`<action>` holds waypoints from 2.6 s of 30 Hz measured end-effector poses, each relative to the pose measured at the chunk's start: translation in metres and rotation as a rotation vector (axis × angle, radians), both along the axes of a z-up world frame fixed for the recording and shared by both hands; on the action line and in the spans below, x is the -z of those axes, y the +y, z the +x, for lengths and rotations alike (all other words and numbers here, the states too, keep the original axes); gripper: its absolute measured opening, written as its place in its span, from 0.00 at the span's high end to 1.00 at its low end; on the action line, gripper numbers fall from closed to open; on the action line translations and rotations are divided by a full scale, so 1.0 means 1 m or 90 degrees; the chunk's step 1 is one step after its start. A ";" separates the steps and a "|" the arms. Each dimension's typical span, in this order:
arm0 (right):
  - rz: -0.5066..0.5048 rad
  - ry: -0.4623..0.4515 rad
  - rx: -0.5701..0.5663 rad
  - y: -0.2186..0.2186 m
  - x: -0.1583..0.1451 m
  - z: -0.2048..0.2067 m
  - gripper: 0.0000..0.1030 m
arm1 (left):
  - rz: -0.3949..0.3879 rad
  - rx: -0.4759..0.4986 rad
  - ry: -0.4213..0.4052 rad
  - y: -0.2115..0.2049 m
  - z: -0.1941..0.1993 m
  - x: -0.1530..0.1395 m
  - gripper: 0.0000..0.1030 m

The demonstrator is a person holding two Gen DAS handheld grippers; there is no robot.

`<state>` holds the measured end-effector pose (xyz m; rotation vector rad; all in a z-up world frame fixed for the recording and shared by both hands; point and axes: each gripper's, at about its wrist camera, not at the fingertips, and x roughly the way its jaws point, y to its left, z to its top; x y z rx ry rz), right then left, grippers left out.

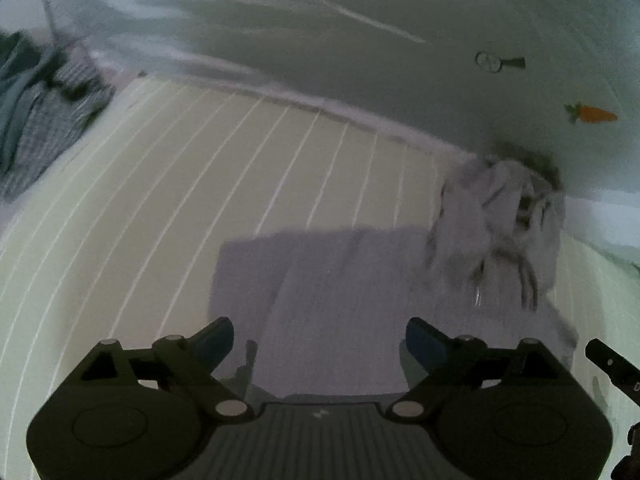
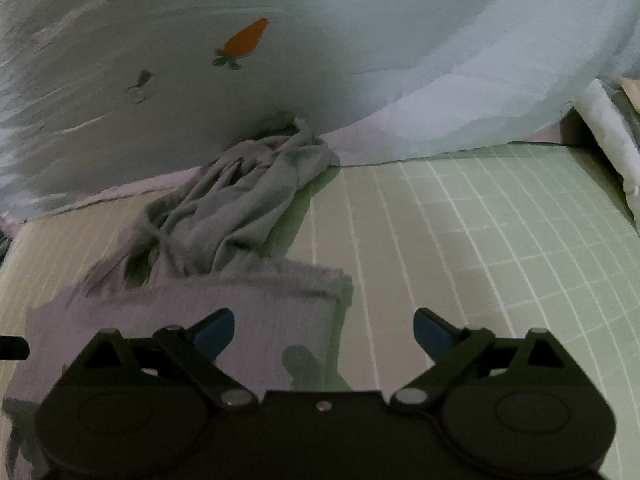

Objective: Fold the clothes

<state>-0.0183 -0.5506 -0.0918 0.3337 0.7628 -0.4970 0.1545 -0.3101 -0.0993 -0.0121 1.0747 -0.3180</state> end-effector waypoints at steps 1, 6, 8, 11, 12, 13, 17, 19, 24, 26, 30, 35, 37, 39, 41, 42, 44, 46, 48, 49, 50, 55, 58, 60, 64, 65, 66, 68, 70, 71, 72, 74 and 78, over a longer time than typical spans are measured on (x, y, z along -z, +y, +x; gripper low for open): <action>0.002 -0.004 0.004 -0.004 -0.001 0.009 0.04 | -0.004 0.004 -0.002 -0.007 0.011 0.001 0.08; -0.004 -0.020 0.016 -0.021 -0.003 0.063 0.02 | -0.029 0.022 -0.001 -0.048 0.064 0.010 0.08; -0.003 -0.022 0.018 -0.026 -0.001 0.089 0.02 | -0.041 0.031 0.007 -0.066 0.085 0.017 0.08; 0.006 -0.026 0.016 -0.033 0.004 0.127 0.02 | -0.054 0.053 0.033 -0.093 0.109 0.033 0.08; 0.009 -0.027 0.015 -0.035 0.006 0.140 0.02 | -0.054 0.061 0.042 -0.101 0.115 0.038 0.08; 0.006 -0.017 0.012 -0.036 0.010 0.150 0.02 | -0.053 0.068 0.049 -0.108 0.119 0.043 0.08; -0.013 0.042 -0.001 -0.039 0.029 0.182 0.02 | 0.058 0.098 -0.003 -0.135 0.120 0.053 0.07; -0.035 0.086 0.002 -0.041 0.038 0.185 0.02 | 0.118 0.112 -0.034 -0.149 0.119 0.058 0.07; -0.080 0.132 0.076 -0.059 0.040 0.152 0.03 | 0.230 0.078 -0.122 -0.138 0.115 0.058 0.07; -0.095 0.139 0.104 -0.066 0.037 0.131 0.03 | 0.251 0.051 -0.143 -0.124 0.114 0.055 0.07; -0.093 0.135 0.131 -0.073 0.034 0.091 0.03 | 0.235 0.019 -0.150 -0.098 0.106 0.046 0.07; -0.129 0.087 0.138 -0.060 0.017 0.068 0.03 | 0.167 -0.031 -0.196 -0.076 0.084 0.015 0.07; -0.152 0.051 0.138 -0.053 0.002 0.059 0.03 | 0.128 -0.057 -0.216 -0.062 0.071 0.000 0.07; -0.178 0.018 0.131 -0.045 -0.015 0.053 0.03 | 0.105 -0.081 -0.234 -0.049 0.057 -0.015 0.07; -0.203 -0.013 0.123 -0.035 -0.032 0.046 0.03 | 0.089 -0.099 -0.251 -0.035 0.043 -0.027 0.07; -0.208 -0.021 0.118 -0.029 -0.035 0.039 0.03 | 0.081 -0.108 -0.261 -0.026 0.033 -0.033 0.07; -0.215 -0.034 0.106 -0.018 -0.040 0.023 0.03 | 0.070 -0.120 -0.276 -0.009 0.016 -0.042 0.07; -0.221 -0.047 0.094 -0.007 -0.046 0.008 0.03 | 0.065 -0.130 -0.288 0.010 -0.004 -0.047 0.07; -0.227 -0.060 0.082 0.005 -0.051 -0.008 0.03 | 0.059 -0.138 -0.291 0.028 -0.025 -0.050 0.07; -0.231 -0.067 0.076 0.010 -0.054 -0.015 0.03 | 0.057 -0.142 -0.287 0.037 -0.034 -0.050 0.07; -0.234 -0.073 0.070 0.016 -0.056 -0.023 0.03 | 0.057 -0.145 -0.281 0.045 -0.043 -0.048 0.07; -0.227 -0.086 0.035 0.037 -0.060 -0.051 0.03 | 0.078 -0.151 -0.195 0.075 -0.075 -0.020 0.07; -0.199 -0.074 0.009 0.043 -0.052 -0.055 0.02 | 0.077 -0.147 -0.119 0.080 -0.082 0.000 0.07; -0.180 -0.066 -0.008 0.046 -0.046 -0.058 0.02 | 0.062 -0.130 -0.102 0.077 -0.086 0.002 0.07; -0.143 -0.049 -0.043 0.053 -0.035 -0.064 0.02 | 0.000 -0.076 -0.127 0.070 -0.096 -0.013 0.06; -0.134 -0.045 -0.051 0.055 -0.033 -0.065 0.02 | -0.016 -0.068 -0.135 0.069 -0.097 -0.017 0.06; -0.124 -0.041 -0.060 0.057 -0.030 -0.067 0.02 | -0.031 -0.060 -0.142 0.067 -0.098 -0.021 0.04; -0.106 -0.033 -0.077 0.060 -0.025 -0.069 0.02 | -0.042 -0.059 -0.149 0.063 -0.095 -0.022 0.04; -0.099 -0.055 -0.076 0.061 -0.028 -0.065 0.02 | -0.035 -0.070 -0.139 0.061 -0.089 -0.017 0.04; -0.093 -0.061 -0.071 0.059 -0.028 -0.062 0.02 | -0.025 -0.078 -0.128 0.061 -0.084 -0.013 0.04; -0.089 -0.054 -0.063 0.056 -0.025 -0.057 0.02 | -0.005 -0.077 -0.112 0.059 -0.080 -0.007 0.04; -0.080 -0.035 -0.048 0.052 -0.018 -0.048 0.02 | 0.025 -0.068 -0.077 0.059 -0.075 0.006 0.04; -0.050 0.045 -0.028 0.044 0.006 -0.037 0.02 | 0.061 -0.060 -0.017 0.061 -0.068 0.029 0.04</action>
